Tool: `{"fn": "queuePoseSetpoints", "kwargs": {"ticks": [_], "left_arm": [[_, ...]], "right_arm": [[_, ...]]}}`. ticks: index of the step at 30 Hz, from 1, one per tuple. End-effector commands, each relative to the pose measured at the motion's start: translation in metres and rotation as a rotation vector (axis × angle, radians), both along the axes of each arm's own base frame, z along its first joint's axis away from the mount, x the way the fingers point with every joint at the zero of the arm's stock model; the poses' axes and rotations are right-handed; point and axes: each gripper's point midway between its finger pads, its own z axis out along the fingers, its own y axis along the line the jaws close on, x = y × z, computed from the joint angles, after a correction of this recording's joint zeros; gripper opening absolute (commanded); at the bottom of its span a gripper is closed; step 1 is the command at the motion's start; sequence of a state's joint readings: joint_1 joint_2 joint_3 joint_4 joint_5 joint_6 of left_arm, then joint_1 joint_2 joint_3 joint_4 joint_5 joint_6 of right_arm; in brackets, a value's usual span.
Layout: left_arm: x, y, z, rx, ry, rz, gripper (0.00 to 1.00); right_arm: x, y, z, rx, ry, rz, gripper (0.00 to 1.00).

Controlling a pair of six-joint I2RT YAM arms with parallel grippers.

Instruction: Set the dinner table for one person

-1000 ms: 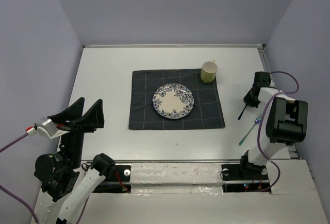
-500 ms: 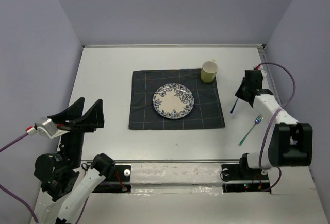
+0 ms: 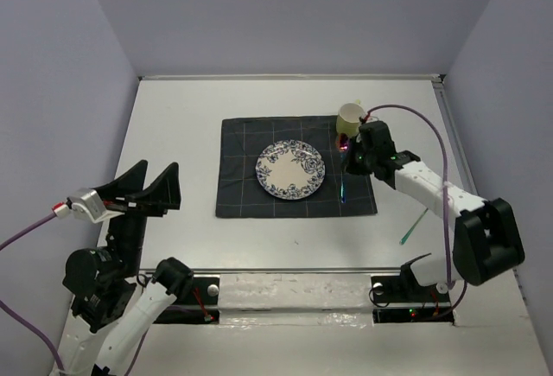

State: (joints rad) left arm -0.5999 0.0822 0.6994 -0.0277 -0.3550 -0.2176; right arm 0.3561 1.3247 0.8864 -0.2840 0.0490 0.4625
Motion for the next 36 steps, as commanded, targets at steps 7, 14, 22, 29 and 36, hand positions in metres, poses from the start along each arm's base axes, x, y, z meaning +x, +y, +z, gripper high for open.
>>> {"fn": "queuePoseSetpoints", "kwargs": {"ticks": [7,14,22,29,36], "left_arm": [[0.011,-0.004,0.001,0.027,-0.001,0.024,0.99],[0.013,-0.004,0.000,0.032,0.005,0.026,0.99],[0.012,-0.004,0.000,0.034,0.001,0.026,0.99],[0.010,-0.003,0.002,0.027,-0.009,0.024,0.99],[0.009,-0.002,0.004,0.025,-0.016,0.026,0.99]], "right_arm": [[0.028,0.037,-0.035,-0.034,0.080,0.092,0.00],[0.052,0.035,-0.055,-0.103,0.101,0.060,0.00],[0.065,0.029,-0.065,-0.131,0.120,0.017,0.00],[0.066,0.024,-0.077,-0.165,0.149,-0.002,0.00],[0.064,0.023,-0.076,-0.172,0.151,0.003,0.23]]}}
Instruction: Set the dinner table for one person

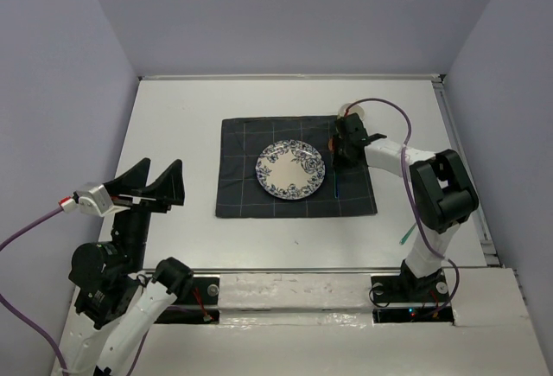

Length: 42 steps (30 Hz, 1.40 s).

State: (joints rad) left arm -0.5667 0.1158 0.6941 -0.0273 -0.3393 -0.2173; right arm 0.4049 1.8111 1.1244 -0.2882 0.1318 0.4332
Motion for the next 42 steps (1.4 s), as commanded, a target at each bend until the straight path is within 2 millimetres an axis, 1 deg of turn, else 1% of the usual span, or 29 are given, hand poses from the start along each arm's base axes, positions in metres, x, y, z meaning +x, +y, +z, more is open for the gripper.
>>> {"fn": "queuePoseSetpoints", "kwargs": {"ticks": [1,2,3,4,7,8,9,10,12,13,15,16,17,18,19,20,22,23,24,25,26,29,31,32,34,36,37,38,42], "left_arm": [[-0.001,0.001,0.010,0.001,-0.044,0.009,0.99],[-0.001,0.002,0.011,-0.002,-0.048,0.010,0.99],[-0.003,0.002,0.011,-0.004,-0.052,0.010,0.99],[-0.003,0.003,0.012,-0.005,-0.054,0.013,0.99],[-0.006,0.005,0.014,-0.013,-0.063,0.012,0.99],[-0.007,0.006,0.015,-0.015,-0.067,0.013,0.99],[-0.007,0.006,0.015,-0.017,-0.069,0.012,0.99],[-0.010,0.007,0.016,-0.020,-0.077,0.011,0.99],[-0.013,0.008,0.018,-0.030,-0.089,0.007,0.99],[-0.016,0.009,0.019,-0.036,-0.099,0.004,0.99],[-0.020,0.011,0.022,-0.045,-0.113,-0.001,0.99],[-0.023,0.013,0.023,-0.053,-0.122,-0.003,0.99],[-0.024,0.013,0.023,-0.062,-0.123,-0.007,0.99],[-0.026,0.015,0.024,-0.069,-0.126,-0.008,0.99],[-0.028,0.017,0.025,-0.077,-0.129,-0.004,0.99],[-0.029,0.017,0.025,-0.080,-0.131,-0.012,0.99],[-0.031,0.018,0.025,-0.085,-0.133,-0.017,0.99],[-0.031,0.017,0.025,-0.085,-0.133,-0.024,0.99],[-0.031,0.016,0.026,-0.086,-0.134,-0.030,0.99],[-0.038,0.021,0.029,-0.104,-0.156,-0.035,0.99],[-0.039,0.021,0.029,-0.109,-0.159,-0.044,0.99],[-0.043,0.021,0.031,-0.119,-0.168,-0.058,0.99],[-0.047,0.023,0.032,-0.132,-0.178,-0.070,0.99],[-0.048,0.025,0.033,-0.137,-0.181,-0.068,0.99],[-0.050,0.027,0.033,-0.145,-0.186,-0.070,0.99],[-0.051,0.028,0.033,-0.151,-0.189,-0.072,0.99],[-0.052,0.029,0.034,-0.156,-0.190,-0.075,0.99],[-0.052,0.028,0.033,-0.158,-0.190,-0.079,0.99],[-0.052,0.027,0.033,-0.158,-0.188,-0.091,0.99]], "right_arm": [[0.016,0.000,0.020,-0.001,-0.061,-0.006,0.27],[0.017,0.000,0.025,0.003,-0.068,-0.008,0.28],[0.017,0.000,0.028,0.007,-0.070,-0.011,0.34],[0.017,-0.001,0.031,0.006,-0.074,-0.015,0.34],[0.014,-0.008,0.052,0.009,-0.115,-0.056,0.36],[0.011,-0.012,0.058,0.006,-0.127,-0.077,0.36],[0.003,-0.023,0.068,0.009,-0.152,-0.110,0.36],[-0.003,-0.031,0.072,0.004,-0.164,-0.160,0.35],[-0.017,-0.051,0.074,0.013,-0.166,-0.249,0.34],[-0.035,-0.074,0.071,0.037,-0.160,-0.347,0.33],[-0.060,-0.106,0.059,0.051,-0.123,-0.474,0.30],[-0.071,-0.135,0.052,0.060,-0.108,-0.574,0.30],[-0.100,-0.150,0.039,0.064,-0.072,-0.650,0.30],[-0.114,-0.165,0.034,0.054,-0.060,-0.721,0.31],[-0.129,-0.186,0.030,0.044,-0.049,-0.823,0.34],[-0.151,-0.199,0.027,0.025,-0.034,-0.888,0.36],[-0.157,-0.207,0.034,0.057,-0.061,-0.932,0.36],[-0.158,-0.215,0.046,0.059,-0.098,-0.970,0.36],[-0.159,-0.221,0.051,0.054,-0.116,-0.999,0.36],[-0.159,-0.225,0.054,0.046,-0.121,-1.010,0.36],[-0.158,-0.238,0.058,0.029,-0.121,-1.050,0.36],[-0.167,-0.271,0.057,-0.063,-0.085,-1.118,0.36],[-0.174,-0.290,0.047,-0.072,-0.034,-1.161,0.37],[-0.167,-0.283,0.043,-0.024,-0.017,-1.114,0.37],[-0.165,-0.274,0.030,0.009,0.041,-1.084,0.39],[-0.164,-0.270,0.023,0.019,0.064,-1.058,0.41],[-0.165,-0.269,0.020,0.020,0.077,-1.056,0.47],[-0.163,-0.269,0.017,0.023,0.089,-1.054,0.49],[-0.158,-0.267,0.007,0.038,0.119,-1.037,0.49]]}}
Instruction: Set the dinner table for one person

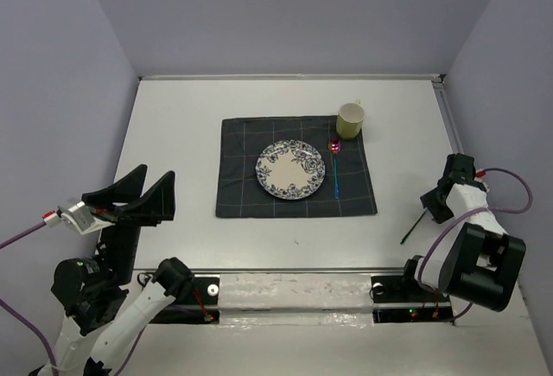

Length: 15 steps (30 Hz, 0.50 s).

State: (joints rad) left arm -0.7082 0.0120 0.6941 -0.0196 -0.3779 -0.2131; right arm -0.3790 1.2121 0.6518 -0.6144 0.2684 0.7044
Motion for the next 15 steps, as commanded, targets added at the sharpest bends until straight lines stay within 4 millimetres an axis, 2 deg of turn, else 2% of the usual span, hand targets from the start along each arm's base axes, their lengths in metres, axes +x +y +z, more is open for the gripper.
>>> {"fn": "queuePoseSetpoints", "kwargs": {"ticks": [1,4,5,12,13,15], "left_arm": [[-0.024,0.024,0.019,-0.089,-0.103,0.011,0.99],[-0.025,0.024,0.020,-0.088,-0.107,0.008,0.99],[-0.025,0.025,0.020,-0.089,-0.106,0.009,0.99],[-0.025,0.024,0.019,-0.087,-0.106,0.008,0.99],[-0.025,0.024,0.020,-0.087,-0.106,0.008,0.99],[-0.025,0.025,0.020,-0.087,-0.105,0.010,0.99]], "right_arm": [[0.020,0.001,-0.001,0.023,-0.041,0.048,0.49],[0.026,0.007,-0.011,0.071,-0.027,0.075,0.45],[0.030,0.010,-0.012,0.088,-0.039,0.100,0.40],[0.036,0.021,-0.025,0.157,-0.030,0.160,0.35],[0.036,0.023,-0.029,0.171,-0.021,0.164,0.30],[0.040,0.027,-0.031,0.190,-0.031,0.175,0.14]]}}
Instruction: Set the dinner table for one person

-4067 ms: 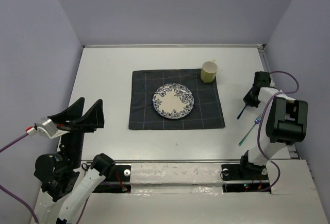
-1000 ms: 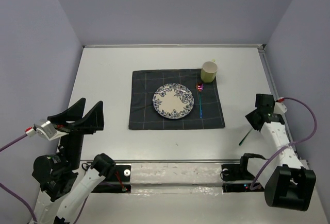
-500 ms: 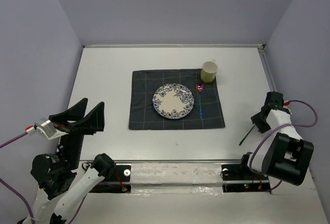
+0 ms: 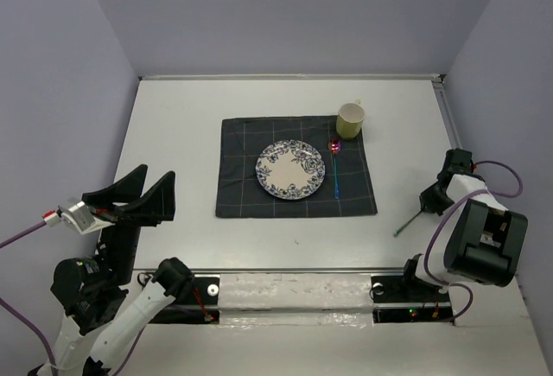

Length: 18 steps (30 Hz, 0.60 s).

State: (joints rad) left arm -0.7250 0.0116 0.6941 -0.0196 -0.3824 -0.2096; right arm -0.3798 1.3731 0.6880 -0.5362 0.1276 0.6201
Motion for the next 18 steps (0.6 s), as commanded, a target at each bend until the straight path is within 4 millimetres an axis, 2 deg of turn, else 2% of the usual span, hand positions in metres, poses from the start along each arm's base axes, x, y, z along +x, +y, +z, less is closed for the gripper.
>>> {"fn": "queuePoseSetpoints", "kwargs": {"ticks": [1,2,4,7,8,9,11,12,14,15,18], "left_arm": [[-0.025,0.026,0.020,-0.089,-0.107,0.021,0.99],[-0.024,0.027,0.020,-0.090,-0.104,0.025,0.99],[-0.024,0.026,0.019,-0.086,-0.102,0.024,0.99],[-0.022,0.025,0.018,-0.083,-0.097,0.026,0.99],[-0.021,0.024,0.018,-0.081,-0.095,0.026,0.99],[-0.020,0.023,0.018,-0.078,-0.091,0.026,0.99],[-0.017,0.020,0.016,-0.065,-0.080,0.025,0.99],[-0.016,0.019,0.016,-0.061,-0.079,0.022,0.99],[-0.014,0.016,0.015,-0.054,-0.072,0.022,0.99],[-0.013,0.016,0.014,-0.050,-0.069,0.024,0.99],[-0.009,0.014,0.013,-0.039,-0.058,0.033,0.99]], "right_arm": [[0.018,0.012,-0.008,0.080,-0.056,0.047,0.07],[0.020,0.012,-0.006,0.076,-0.071,0.050,0.00],[0.023,0.010,0.000,0.060,-0.096,0.048,0.00],[0.029,0.006,0.021,-0.008,-0.171,0.049,0.00],[0.036,0.005,0.038,-0.049,-0.239,0.068,0.00],[0.036,0.006,0.038,-0.058,-0.237,0.083,0.00],[0.045,0.009,0.072,-0.127,-0.343,0.125,0.00],[0.048,0.012,0.083,-0.147,-0.373,0.149,0.00],[0.051,0.023,0.101,-0.184,-0.410,0.205,0.00],[0.055,0.044,0.111,-0.187,-0.436,0.281,0.00],[0.064,0.089,0.148,-0.175,-0.526,0.410,0.00]]}}
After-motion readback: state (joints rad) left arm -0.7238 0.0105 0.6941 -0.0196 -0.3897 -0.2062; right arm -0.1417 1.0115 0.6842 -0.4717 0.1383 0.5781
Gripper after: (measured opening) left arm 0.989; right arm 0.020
